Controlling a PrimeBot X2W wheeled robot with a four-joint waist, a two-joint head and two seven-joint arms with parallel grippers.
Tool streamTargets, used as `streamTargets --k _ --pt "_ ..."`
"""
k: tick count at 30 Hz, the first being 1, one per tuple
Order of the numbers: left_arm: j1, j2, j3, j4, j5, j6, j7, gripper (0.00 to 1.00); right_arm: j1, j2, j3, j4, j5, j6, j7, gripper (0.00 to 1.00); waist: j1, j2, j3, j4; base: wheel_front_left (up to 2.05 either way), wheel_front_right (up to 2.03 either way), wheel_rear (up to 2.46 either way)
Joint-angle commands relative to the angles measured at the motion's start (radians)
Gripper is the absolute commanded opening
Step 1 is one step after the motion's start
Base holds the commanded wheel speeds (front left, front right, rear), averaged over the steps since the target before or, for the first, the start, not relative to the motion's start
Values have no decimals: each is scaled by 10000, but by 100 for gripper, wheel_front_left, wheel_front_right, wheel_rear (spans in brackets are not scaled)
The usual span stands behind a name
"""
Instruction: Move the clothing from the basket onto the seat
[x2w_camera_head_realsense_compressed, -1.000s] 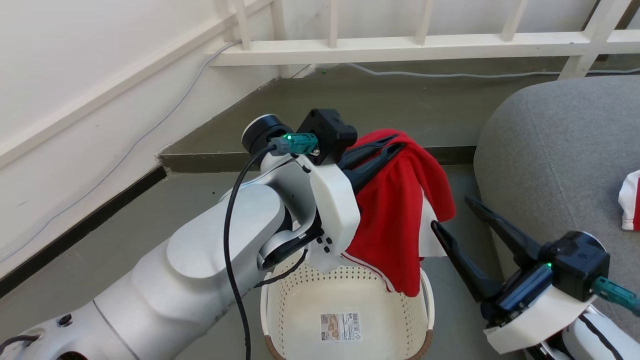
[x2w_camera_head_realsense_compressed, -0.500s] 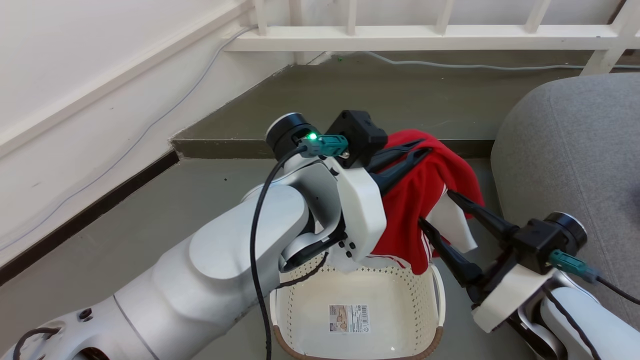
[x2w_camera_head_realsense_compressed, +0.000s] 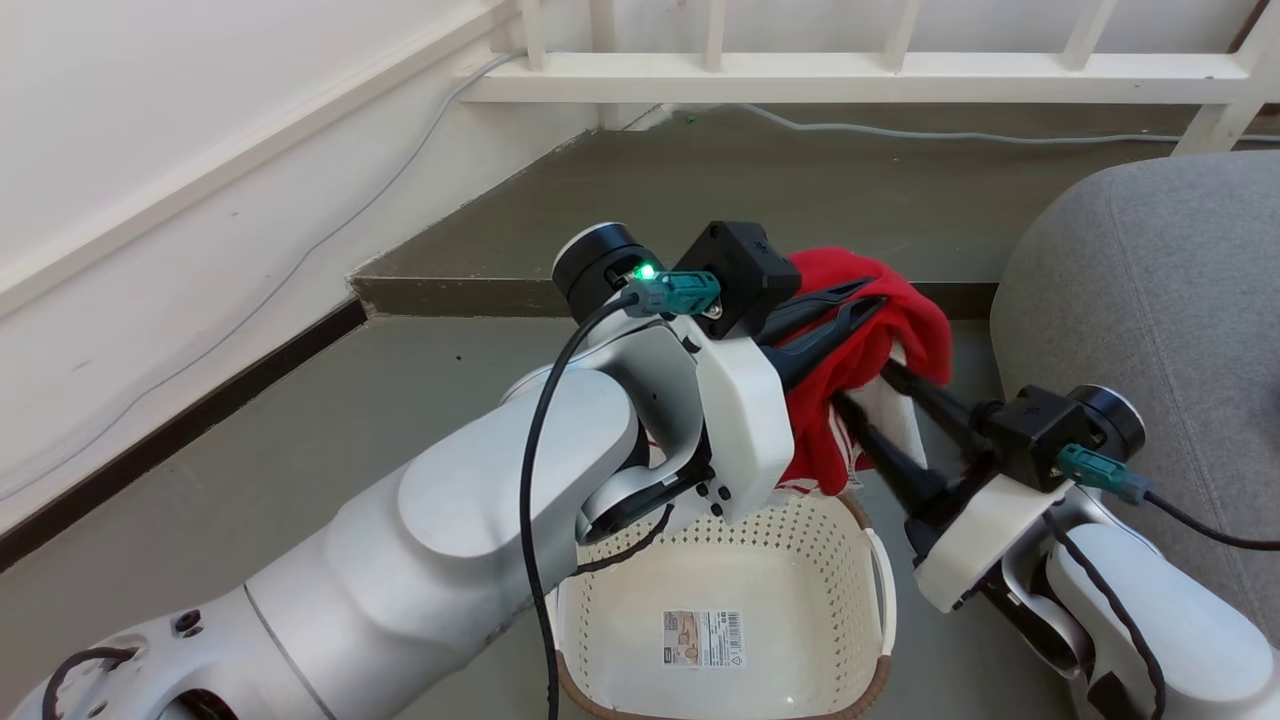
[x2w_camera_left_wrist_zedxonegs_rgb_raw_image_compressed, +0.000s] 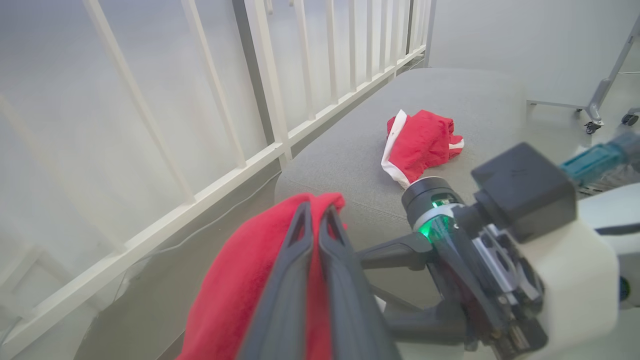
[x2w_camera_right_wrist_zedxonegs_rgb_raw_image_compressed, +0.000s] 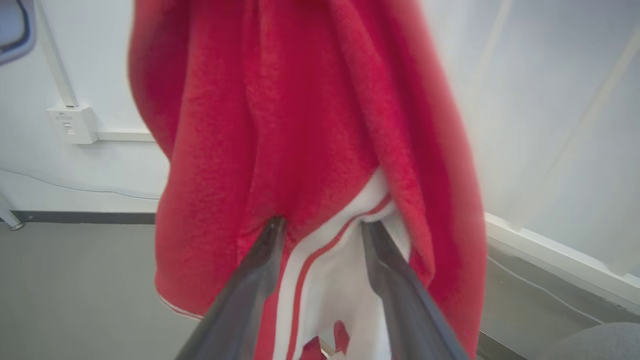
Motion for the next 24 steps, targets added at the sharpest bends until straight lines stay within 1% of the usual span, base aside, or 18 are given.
streamTargets --k 1,7,8,9,10,11,12,19,24 --pt "-502 87 335 -135 -29 25 -138 0 -170 46 -15 -122 156 40 -117 0 0 0 4 -10 0 0 0" --pt "-430 53 305 -8 -43 25 -267 0 -168 105 -65 -227 224 40 -117 0 0 0 13 -54 0 0 0" --pt "-415 58 300 42 -30 43 -320 5 -135 68 -88 -299 231 40 -117 0 0 0 19 -81 0 0 0" --pt "-415 58 300 42 -30 43 -320 5 -135 68 -88 -299 231 40 -117 0 0 0 19 -81 0 0 0" --pt "-406 59 296 66 -16 54 -353 42 -114 46 -104 -330 237 40 -117 0 0 0 20 -93 0 0 0" --pt "-395 61 298 90 -2 73 -398 93 -95 29 -122 -361 245 40 -117 0 0 0 20 -104 0 0 0" --pt "-380 59 306 115 3 90 -445 100 -79 12 -138 -399 251 40 -117 0 0 0 22 -118 0 0 0" --pt "-237 54 199 328 149 85 -848 100 30 -56 -313 -755 234 40 -117 0 0 0 21 -253 0 0 0" --pt "99 164 144 503 236 109 -1315 100 158 -128 -397 -1021 259 40 -117 0 0 0 -35 -525 0 0 0"
